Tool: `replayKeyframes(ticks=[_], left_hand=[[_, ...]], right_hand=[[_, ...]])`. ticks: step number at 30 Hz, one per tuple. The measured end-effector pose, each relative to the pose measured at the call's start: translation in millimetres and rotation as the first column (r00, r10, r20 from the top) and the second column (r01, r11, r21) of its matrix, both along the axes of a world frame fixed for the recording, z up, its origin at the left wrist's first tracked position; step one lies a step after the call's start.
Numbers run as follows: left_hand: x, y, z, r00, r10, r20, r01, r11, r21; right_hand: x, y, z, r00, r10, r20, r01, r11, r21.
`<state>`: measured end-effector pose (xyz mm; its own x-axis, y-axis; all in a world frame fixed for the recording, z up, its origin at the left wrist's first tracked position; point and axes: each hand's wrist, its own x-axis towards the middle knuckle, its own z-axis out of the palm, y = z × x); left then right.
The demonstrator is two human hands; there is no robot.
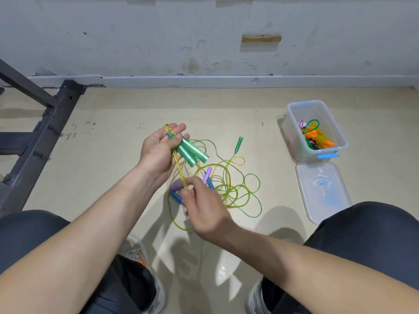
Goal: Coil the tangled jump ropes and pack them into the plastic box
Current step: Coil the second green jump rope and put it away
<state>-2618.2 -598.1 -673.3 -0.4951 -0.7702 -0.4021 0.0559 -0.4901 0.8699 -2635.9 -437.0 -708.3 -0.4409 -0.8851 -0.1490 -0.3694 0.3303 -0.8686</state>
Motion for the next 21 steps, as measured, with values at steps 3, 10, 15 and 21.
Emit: replayKeyframes(ticks=[3, 10, 15, 21], left_hand=[[8, 0, 12, 0.981, -0.159, -0.108, 0.171, 0.979, 0.11], [26, 7, 17, 0.78, -0.598, -0.186, 0.619, 0.781, 0.087], [23, 11, 9, 0.829, -0.554, -0.08, 0.554, 0.832, -0.018], [21, 8, 2, 0.876, -0.482, 0.016, 0.48, 0.87, -0.11]], right_hand=[[-23, 0, -8, 0.919, -0.088, 0.384, 0.051, 0.993, 0.106], [-98, -8, 6, 0.823, -0.281, 0.493, 0.284, 0.956, 0.071], [-102, -15, 20, 0.763, -0.266, 0.589, 0.319, 0.948, 0.015], [-104, -14, 26, 0.873, -0.139, 0.468, 0.162, 0.987, -0.011]])
